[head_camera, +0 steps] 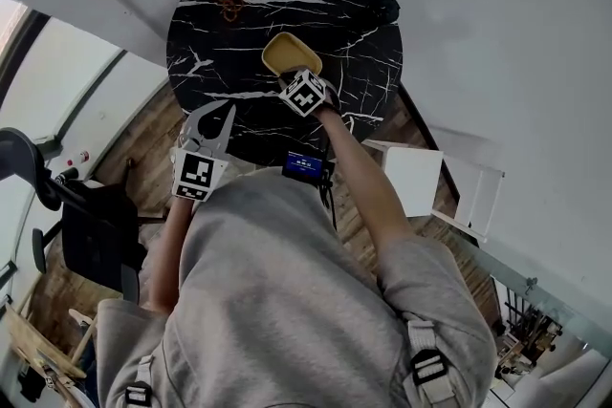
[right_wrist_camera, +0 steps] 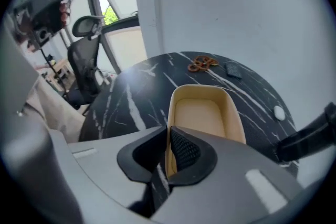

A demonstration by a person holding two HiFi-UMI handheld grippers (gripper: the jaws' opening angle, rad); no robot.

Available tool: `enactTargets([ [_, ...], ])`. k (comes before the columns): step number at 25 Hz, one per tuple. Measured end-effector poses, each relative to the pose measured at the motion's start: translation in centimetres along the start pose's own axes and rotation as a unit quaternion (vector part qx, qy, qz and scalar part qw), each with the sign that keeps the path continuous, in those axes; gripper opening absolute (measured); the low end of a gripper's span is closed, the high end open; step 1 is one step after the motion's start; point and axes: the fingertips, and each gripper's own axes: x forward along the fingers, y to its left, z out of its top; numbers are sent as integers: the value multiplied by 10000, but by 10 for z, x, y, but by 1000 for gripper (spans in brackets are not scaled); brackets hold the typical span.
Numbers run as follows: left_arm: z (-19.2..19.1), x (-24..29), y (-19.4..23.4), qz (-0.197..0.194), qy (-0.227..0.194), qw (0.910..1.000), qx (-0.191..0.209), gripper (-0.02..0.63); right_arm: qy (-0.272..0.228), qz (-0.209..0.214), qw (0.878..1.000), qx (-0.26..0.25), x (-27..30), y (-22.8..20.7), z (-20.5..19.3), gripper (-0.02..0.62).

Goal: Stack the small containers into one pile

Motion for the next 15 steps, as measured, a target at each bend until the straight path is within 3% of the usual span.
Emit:
enactTargets([
  [4, -18, 7, -1, -83, 143, 9998, -131, 0, 158, 1154, 9894, -872, -7, 72, -7, 41],
  [8, -54, 22, 2, -185, 512, 9978, -376, 0, -92, 1825, 9770, -1102, -20, 113, -13, 63],
  [10, -74, 31, 2, -267, 707, 9962, -442, 0, -618, 1660, 9814, -739, -38, 102, -7, 97],
  [13, -109, 46, 3, -373, 996, 9920, -675, 0, -1529, 1153, 9803, 479, -66, 59, -8, 112],
  [15, -126, 57, 9, -369, 1164, 9878, -964, 2, -1594, 650, 9797, 1029, -69, 26, -26, 113],
])
